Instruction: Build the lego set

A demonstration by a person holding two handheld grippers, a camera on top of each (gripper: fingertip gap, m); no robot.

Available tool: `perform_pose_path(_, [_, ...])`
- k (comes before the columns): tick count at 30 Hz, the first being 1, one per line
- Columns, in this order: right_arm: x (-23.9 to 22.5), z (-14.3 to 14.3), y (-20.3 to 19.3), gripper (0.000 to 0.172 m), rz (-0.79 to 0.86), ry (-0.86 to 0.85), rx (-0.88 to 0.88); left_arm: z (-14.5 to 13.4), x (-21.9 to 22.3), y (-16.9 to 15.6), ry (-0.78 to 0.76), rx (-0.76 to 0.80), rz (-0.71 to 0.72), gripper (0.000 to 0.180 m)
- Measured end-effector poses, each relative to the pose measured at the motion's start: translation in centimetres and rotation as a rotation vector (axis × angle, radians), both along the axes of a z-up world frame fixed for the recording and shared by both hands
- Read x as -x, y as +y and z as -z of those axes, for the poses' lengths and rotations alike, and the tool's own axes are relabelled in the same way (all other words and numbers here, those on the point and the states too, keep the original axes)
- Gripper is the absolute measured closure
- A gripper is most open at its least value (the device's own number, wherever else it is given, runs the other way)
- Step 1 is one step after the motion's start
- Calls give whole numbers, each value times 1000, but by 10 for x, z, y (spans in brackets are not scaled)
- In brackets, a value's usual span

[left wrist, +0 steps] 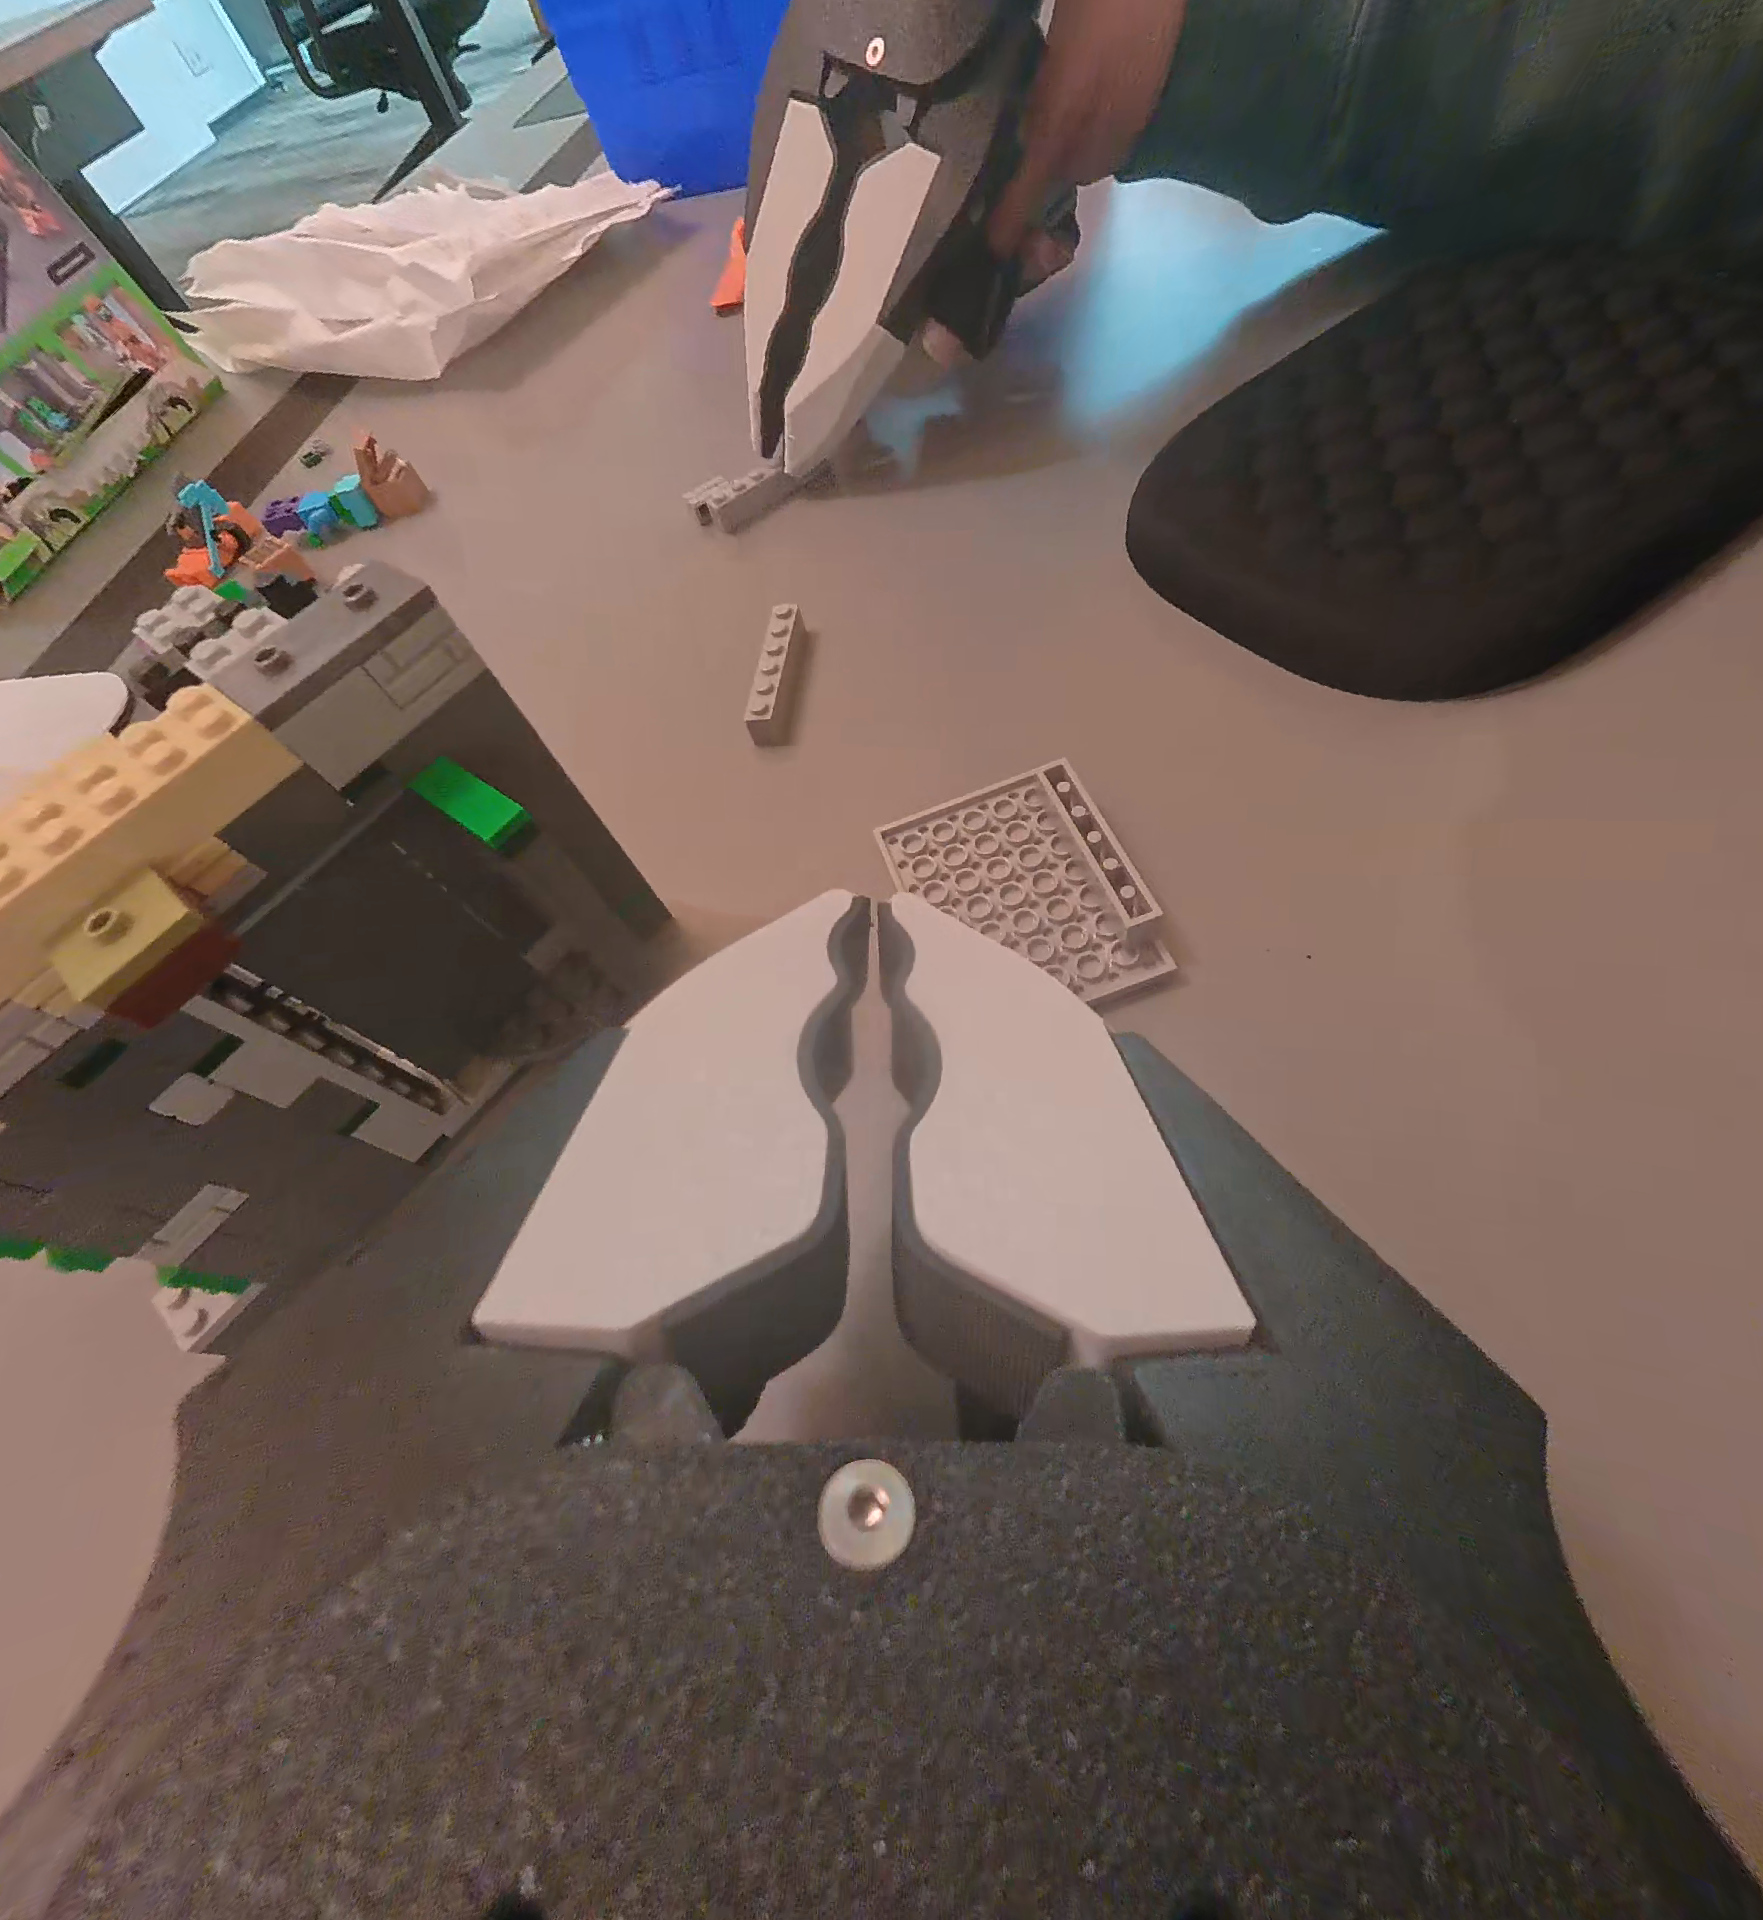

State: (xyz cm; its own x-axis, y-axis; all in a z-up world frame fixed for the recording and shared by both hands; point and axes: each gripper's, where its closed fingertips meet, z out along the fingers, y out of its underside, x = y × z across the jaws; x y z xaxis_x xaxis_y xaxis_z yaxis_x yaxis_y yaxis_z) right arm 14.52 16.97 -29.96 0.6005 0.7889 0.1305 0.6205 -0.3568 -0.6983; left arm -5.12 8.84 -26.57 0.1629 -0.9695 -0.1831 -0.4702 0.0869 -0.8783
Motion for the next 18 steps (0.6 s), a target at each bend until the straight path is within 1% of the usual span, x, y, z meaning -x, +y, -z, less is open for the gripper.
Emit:
perform_pose_path(6, [-1,-2,2,162,11,15,-9,-2,1,-1,-3,-11,4,179])
perform_pose_path(9, [0,-9,5,162,25,43,-44,-4,2,-1,-5,-17,2,179])
perform_pose_path(14, [16,-41,12,161,5,172,-173,-6,2,1,-12,-25,-7,180])
perform_pose_path(16, [31,-54,11,161,-39,230,-194,-6,2,2,-12,-27,-11,180])
perform_pose_path(18, [48,-60,9,160,-114,235,-188,-5,2,2,-10,-26,-11,180])
